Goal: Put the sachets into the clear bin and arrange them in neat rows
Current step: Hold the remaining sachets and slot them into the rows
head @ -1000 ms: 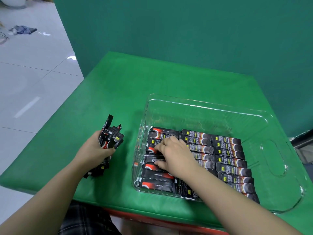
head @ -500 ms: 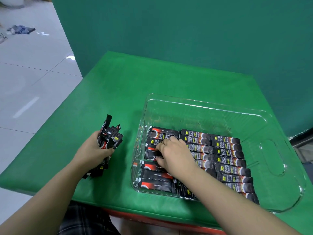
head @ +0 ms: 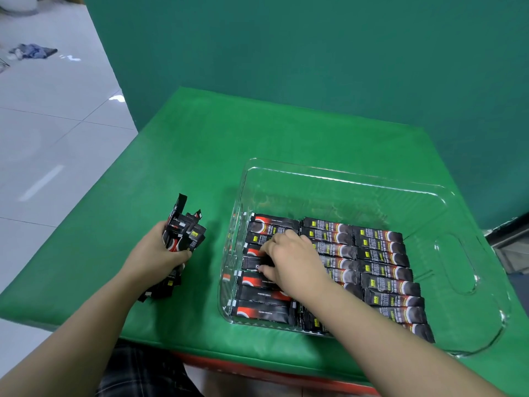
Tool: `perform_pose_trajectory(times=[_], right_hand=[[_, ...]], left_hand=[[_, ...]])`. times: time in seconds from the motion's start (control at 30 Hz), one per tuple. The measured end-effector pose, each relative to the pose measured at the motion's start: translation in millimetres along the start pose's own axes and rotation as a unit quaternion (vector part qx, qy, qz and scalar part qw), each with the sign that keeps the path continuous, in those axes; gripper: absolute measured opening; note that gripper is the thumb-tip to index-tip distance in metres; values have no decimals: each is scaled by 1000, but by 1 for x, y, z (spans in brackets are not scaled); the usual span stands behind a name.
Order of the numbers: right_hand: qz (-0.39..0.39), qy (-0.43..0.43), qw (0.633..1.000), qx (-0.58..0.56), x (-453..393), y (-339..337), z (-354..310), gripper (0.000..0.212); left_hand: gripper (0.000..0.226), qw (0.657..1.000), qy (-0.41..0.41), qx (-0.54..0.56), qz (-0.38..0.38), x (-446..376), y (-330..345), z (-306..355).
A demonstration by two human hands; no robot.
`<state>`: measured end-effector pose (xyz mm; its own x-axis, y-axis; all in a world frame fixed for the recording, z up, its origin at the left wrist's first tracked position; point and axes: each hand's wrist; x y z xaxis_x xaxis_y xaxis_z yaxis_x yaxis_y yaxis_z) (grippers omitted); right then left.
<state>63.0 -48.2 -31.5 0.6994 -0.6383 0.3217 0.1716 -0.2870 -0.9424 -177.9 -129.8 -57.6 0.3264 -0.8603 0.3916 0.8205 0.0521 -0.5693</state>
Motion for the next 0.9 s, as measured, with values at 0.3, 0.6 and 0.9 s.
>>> perform_pose_trajectory(times=[0.3, 0.6, 0.9], right_hand=[[-12, 4, 1000, -9, 5, 2, 6, 42], [-5, 1, 1000, -5, 13, 4, 7, 39], [-2, -6, 1000, -13, 15, -2, 5, 41]], left_hand=[[45, 1000, -7, -1, 3, 1, 0, 0], [41, 1000, -14, 13, -1, 2, -1, -1], [42, 1000, -4, 30, 1, 15, -2, 10]])
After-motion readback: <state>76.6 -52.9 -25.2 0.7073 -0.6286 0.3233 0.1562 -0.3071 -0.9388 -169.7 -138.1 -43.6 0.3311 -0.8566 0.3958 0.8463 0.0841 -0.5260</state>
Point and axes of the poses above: each hand's wrist, its own x-axis away from the middle knuckle, its own y-axis out of the palm, z = x × y, and after that the axes turned 13 degrees about -z, right-handed
